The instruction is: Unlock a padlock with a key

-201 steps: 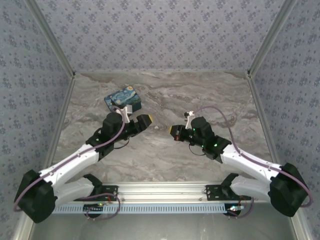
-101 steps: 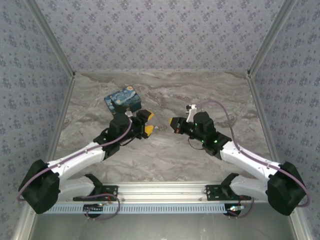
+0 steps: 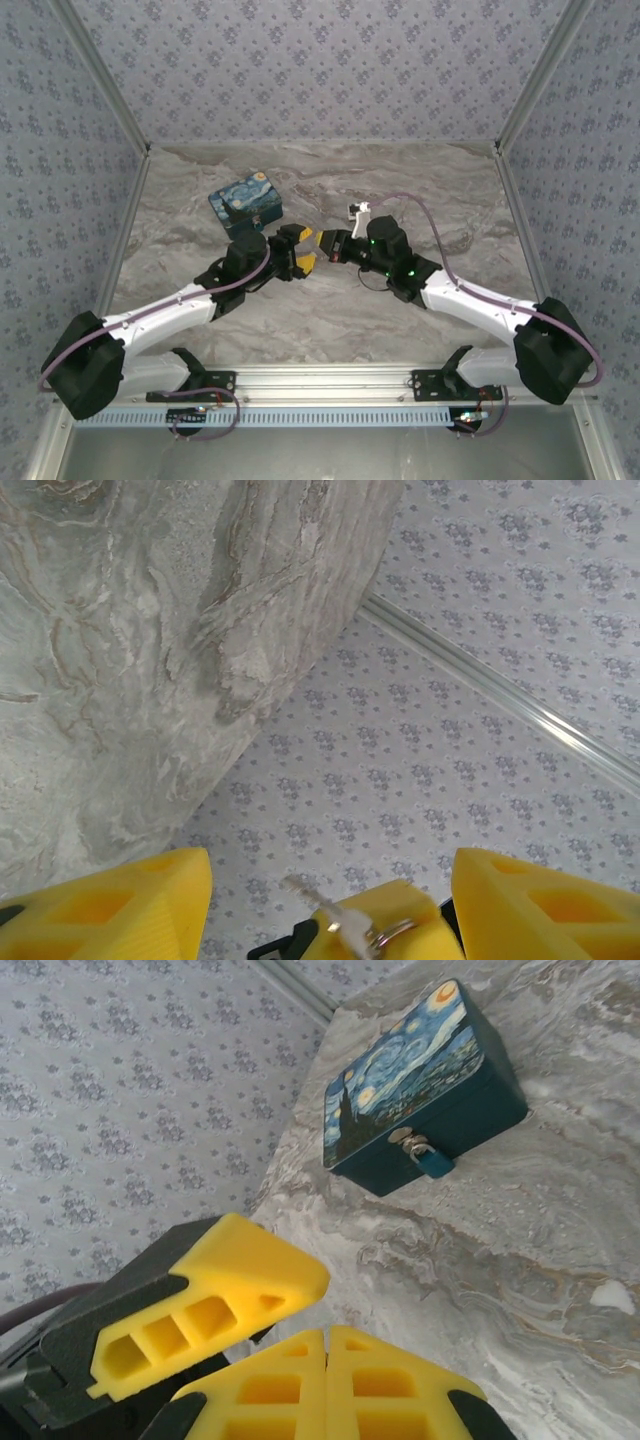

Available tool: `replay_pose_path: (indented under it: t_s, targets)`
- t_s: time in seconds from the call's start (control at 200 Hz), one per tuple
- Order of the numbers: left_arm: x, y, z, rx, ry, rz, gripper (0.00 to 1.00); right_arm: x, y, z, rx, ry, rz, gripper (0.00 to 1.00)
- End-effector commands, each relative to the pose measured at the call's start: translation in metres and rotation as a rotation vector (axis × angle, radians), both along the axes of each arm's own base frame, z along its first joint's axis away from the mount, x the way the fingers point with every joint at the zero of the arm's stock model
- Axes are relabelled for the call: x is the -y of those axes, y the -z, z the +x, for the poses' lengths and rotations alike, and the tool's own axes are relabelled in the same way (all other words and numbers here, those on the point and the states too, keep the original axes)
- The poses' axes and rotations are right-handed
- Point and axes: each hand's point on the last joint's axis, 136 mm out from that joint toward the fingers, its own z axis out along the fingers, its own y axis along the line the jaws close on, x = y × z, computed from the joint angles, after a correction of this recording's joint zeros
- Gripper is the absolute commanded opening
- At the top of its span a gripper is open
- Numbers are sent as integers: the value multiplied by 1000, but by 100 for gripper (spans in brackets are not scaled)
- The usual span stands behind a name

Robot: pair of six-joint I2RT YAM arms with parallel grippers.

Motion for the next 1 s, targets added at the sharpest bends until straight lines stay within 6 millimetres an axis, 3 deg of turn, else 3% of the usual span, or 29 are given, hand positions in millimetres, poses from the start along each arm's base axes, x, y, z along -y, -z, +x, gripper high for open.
replay_pose_path:
  t_s: [0.0, 0.325, 0.705, 0.994]
  targets:
    - [-2, -7, 3, -30, -49, -76, 63, -13, -13, -6, 14, -42, 35, 0]
    - [-2, -2, 5, -39, -63, -93, 57, -21, -8, -14, 0, -65, 33, 0]
    - [-2, 2, 4, -40, -61, -86, 33, -11, -6, -16, 0, -40, 21, 0]
    - [-1, 4, 5, -42, -60, -80, 22, -2, -6, -16, 3, -16, 19, 0]
